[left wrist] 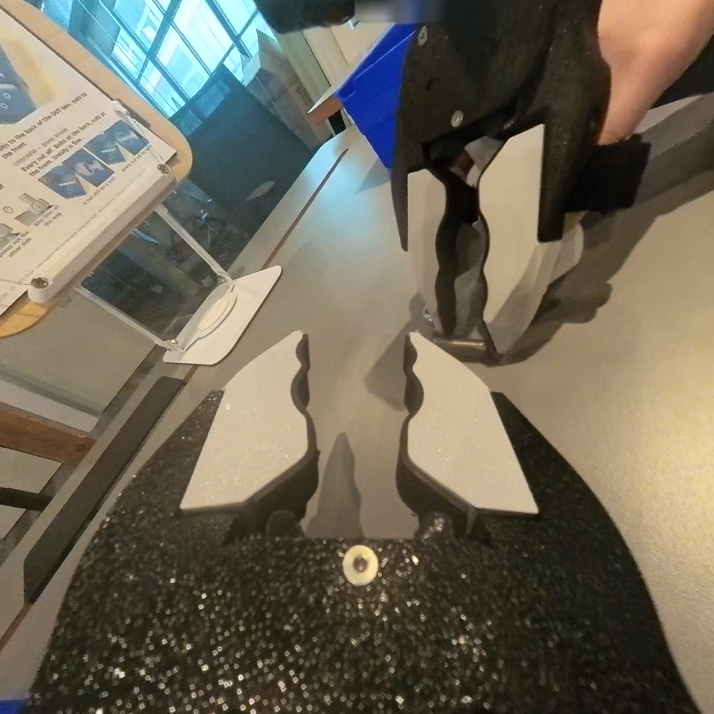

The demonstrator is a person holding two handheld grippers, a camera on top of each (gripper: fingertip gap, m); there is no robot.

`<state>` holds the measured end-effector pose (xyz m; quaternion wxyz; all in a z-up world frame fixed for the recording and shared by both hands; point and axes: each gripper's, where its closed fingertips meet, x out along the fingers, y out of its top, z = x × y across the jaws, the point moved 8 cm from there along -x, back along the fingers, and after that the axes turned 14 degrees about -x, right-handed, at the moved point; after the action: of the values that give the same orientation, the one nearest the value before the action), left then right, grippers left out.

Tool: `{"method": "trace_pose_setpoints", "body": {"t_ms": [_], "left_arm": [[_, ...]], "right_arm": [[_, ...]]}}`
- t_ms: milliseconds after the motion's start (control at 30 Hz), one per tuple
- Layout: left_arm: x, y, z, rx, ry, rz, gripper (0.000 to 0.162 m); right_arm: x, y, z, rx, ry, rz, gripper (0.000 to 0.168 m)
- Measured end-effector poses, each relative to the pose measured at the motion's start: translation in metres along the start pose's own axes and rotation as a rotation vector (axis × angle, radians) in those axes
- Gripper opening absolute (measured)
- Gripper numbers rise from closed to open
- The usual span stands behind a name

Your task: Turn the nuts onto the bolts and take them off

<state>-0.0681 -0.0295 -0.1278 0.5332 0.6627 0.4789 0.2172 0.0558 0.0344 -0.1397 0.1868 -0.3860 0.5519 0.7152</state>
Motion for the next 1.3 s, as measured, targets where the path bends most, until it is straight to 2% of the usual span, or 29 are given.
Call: {"method": "trace_pose_setpoints", "body": {"t_ms": [200,400,633,767,1000,1100,1300], "left_arm": [[0.0,-0.001,-0.005,-0.005,0.052,-0.004,0.045],[-0.001,-0.001,-0.007,-0.014,0.07,-0.003,0.044],[0.002,-0.002,0.001,-0.028,-0.043,-0.073,0.055],[0.003,-0.001,0.01,-0.011,-0.106,-0.086,0.055],[0.0,0.004,0.024,0.082,-0.17,-0.061,0.032],[-0.002,0.006,0.023,0.11,-0.149,-0.044,0.022],[-0.003,0.008,0.024,0.127,-0.164,-0.036,0.017]], "right_arm": [[0.008,0.006,-0.001,0.027,-0.061,0.036,0.031],[0.009,0.009,-0.003,-0.023,-0.144,-0.014,0.017],[0.0,0.012,-0.002,-0.166,-0.227,-0.017,0.011],[-0.008,0.015,-0.003,-0.265,-0.272,0.003,0.01],[-0.02,0.024,-0.018,-0.581,-0.365,0.063,0.01],[-0.021,0.024,-0.02,-0.621,-0.363,0.075,0.01],[-0.024,0.023,-0.022,-0.622,-0.327,0.103,0.01]]}}
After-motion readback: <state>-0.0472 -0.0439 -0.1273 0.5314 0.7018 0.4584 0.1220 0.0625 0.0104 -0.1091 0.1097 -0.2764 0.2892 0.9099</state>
